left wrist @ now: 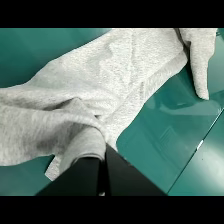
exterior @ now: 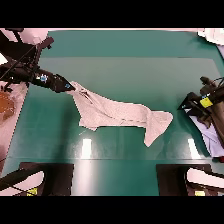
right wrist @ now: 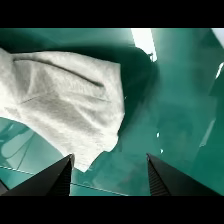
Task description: Fold the shirts.
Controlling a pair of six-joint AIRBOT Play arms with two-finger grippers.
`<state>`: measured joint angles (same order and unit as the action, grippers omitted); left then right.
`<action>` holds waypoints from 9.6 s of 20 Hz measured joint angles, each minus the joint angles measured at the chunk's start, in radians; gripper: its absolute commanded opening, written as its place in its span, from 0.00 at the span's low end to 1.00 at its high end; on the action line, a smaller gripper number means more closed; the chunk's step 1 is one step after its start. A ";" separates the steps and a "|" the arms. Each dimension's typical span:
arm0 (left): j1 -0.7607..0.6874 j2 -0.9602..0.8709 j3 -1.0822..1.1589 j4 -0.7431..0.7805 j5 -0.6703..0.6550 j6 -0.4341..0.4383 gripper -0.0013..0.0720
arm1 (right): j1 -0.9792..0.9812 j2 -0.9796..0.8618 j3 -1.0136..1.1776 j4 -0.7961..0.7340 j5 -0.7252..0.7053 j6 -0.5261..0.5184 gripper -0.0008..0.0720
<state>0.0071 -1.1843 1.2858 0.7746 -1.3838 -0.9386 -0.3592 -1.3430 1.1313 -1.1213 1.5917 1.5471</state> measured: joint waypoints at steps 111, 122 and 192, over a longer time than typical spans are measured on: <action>0.473 0.408 -0.507 0.268 -0.122 -0.275 0.95 | 0.050 -0.021 0.333 0.273 -0.042 -0.337 0.86; 0.474 0.381 -0.816 0.192 0.180 -0.092 0.91 | 0.113 -0.514 0.831 0.360 0.037 -0.367 0.86; 0.474 0.242 -0.103 -0.524 0.269 0.208 0.05 | 0.148 -0.372 0.959 0.603 -0.395 -0.325 0.03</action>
<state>0.4808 -0.9424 1.1828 0.2508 -1.1149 -0.7311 -0.2115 -1.7153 2.0903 -0.5182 1.1965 1.2221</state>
